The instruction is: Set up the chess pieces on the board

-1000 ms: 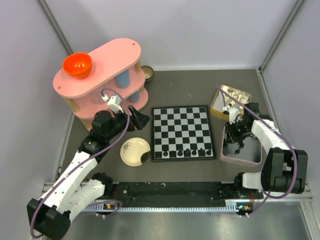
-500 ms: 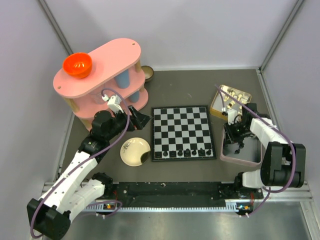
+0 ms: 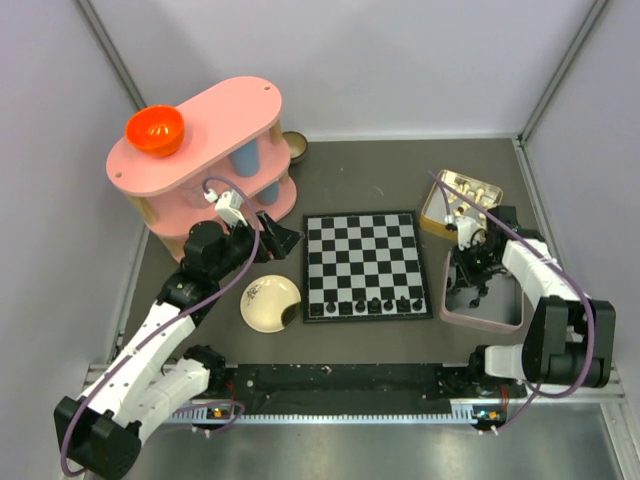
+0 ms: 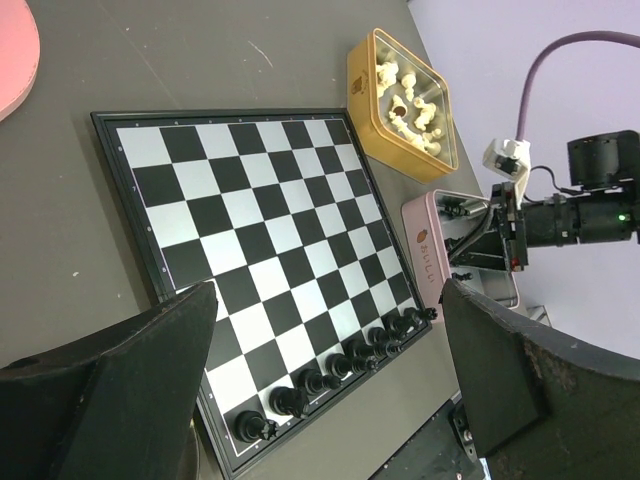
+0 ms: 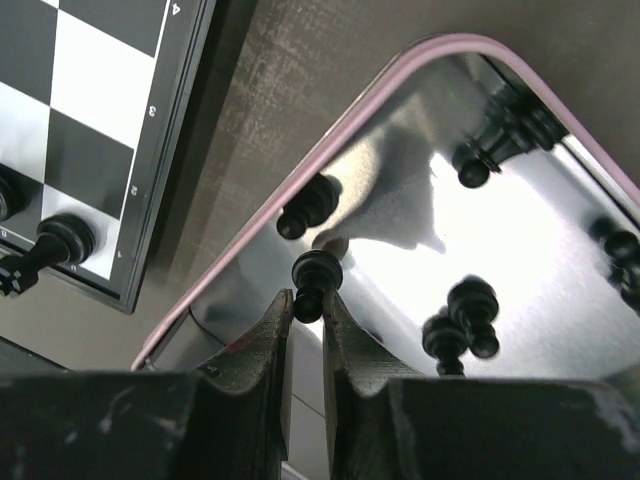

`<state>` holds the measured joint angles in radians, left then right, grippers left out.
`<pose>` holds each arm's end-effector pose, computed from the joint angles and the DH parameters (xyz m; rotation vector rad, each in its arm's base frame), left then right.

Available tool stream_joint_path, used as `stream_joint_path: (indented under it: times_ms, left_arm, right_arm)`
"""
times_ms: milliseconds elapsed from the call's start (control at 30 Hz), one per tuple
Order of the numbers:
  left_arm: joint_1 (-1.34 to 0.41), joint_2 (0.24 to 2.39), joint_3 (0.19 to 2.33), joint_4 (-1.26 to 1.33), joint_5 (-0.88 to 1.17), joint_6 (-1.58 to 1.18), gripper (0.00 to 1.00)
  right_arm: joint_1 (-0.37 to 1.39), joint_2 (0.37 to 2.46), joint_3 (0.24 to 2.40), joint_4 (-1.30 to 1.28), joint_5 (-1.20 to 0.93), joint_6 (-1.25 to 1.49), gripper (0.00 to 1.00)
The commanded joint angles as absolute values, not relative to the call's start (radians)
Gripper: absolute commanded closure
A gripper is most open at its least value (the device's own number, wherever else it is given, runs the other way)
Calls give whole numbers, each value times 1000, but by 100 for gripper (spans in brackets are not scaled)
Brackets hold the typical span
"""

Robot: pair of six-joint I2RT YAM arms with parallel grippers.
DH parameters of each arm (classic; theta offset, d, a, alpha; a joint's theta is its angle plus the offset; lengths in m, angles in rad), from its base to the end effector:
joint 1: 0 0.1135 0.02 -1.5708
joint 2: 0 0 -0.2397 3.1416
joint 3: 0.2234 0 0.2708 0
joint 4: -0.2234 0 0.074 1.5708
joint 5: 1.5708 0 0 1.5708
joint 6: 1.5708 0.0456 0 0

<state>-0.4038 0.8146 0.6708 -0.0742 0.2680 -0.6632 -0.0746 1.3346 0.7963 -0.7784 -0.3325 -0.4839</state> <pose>0.2166 -0.1057 0.2839 -0.0415 1.8951 -0.9881 0.2512 -0.0039 0.1493 -0.6248 2.7164 0.3514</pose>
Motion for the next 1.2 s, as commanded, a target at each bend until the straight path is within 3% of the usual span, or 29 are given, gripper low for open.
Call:
stream_joint_path:
  times_ms: [0, 300, 533, 733, 1167]
  left_arm:
    - [-405, 816, 678, -35, 262, -652, 1]
    - [-405, 845, 689, -17, 275, -649, 1]
    - [-405, 845, 690, -26, 276, -644, 1]
    - [-405, 841, 689, -26, 273, -652, 1]
    - [-405, 811, 669, -51, 247, -650, 1]
  right_arm:
    - [-75, 1224, 844, -850, -281, -535, 95]
    - [-57, 1174, 992, -942, -399, -545, 96]
    - [83, 1207, 1025, -946, -498, -526, 95]
    - [227, 1276, 989, -865, -474, -486, 95]
    - [342, 1371, 962, -815, -422, -477, 94]
